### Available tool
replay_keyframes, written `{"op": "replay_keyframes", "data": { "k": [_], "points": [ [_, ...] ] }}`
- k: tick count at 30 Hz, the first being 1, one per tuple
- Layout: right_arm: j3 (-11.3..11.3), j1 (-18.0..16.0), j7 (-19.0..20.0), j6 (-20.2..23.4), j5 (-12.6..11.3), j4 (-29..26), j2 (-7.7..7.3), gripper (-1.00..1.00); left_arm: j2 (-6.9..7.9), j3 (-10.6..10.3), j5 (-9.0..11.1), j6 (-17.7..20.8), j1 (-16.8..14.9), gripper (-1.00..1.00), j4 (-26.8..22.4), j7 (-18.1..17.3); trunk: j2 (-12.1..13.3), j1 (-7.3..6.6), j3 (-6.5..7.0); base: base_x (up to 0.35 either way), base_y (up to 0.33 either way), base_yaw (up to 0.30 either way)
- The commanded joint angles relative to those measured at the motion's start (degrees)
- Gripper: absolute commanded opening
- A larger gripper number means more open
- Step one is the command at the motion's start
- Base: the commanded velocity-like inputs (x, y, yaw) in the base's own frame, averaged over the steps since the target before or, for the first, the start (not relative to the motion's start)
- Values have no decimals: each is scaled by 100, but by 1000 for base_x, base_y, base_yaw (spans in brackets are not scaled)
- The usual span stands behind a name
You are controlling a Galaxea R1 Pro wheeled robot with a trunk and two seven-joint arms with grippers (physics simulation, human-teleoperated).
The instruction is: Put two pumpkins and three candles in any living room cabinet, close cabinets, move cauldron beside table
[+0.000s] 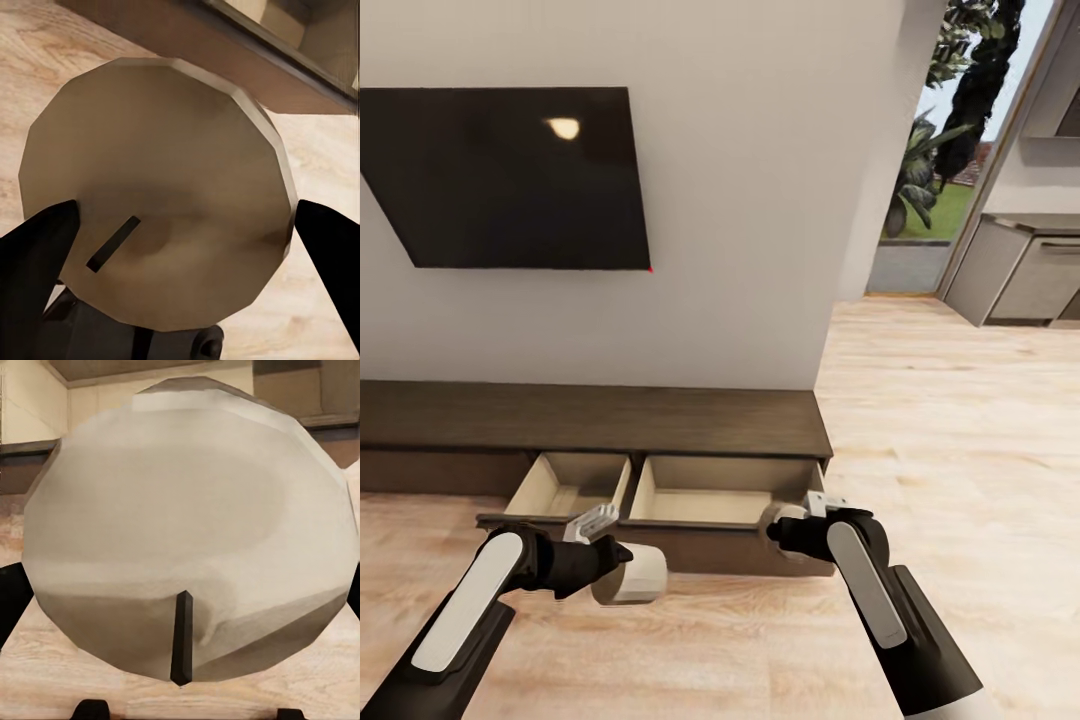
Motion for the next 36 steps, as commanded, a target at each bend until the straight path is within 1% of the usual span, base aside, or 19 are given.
{"op": "replay_keyframes", "data": {
  "k": [1, 6, 16, 21, 25, 28, 36],
  "points": [
    [3, -7, -62, 11, -58, -4, 6, -100, 4, -13, 49, 5, -5, -100, -5, 60, -3, 3, 4, 273, 0, 0],
    [5, -4, -56, 17, -66, 43, 14, -100, -2, -22, 45, 3, -5, -100, -5, 60, -3, 3, 38, 315, 0, 0],
    [3, -6, -58, 15, -83, 119, 22, -100, -4, -34, 44, 3, -5, -100, -5, 60, -3, 3, 41, 331, 0, 0],
    [3, -4, -90, 20, -85, 470, 24, -100, -4, -39, 44, 3, -5, -100, -5, 60, -3, 3, 41, 326, 45, 0],
    [-16, -5, -110, 20, -86, 570, 24, -100, -4, -32, 44, 3, -5, -100, -5, 60, -3, 3, 41, 285, 201, 7],
    [-25, -2, -115, 20, -86, 582, 24, -100, -4, -39, 44, 3, -5, -100, -5, 60, -3, 3, 41, 190, 103, 64],
    [-40, -6, -117, 20, -86, 605, 24, -100, -3, -48, 44, 4, -5, -100, -5, 60, -3, 3, 41, 71, 10, 36]
  ]
}}
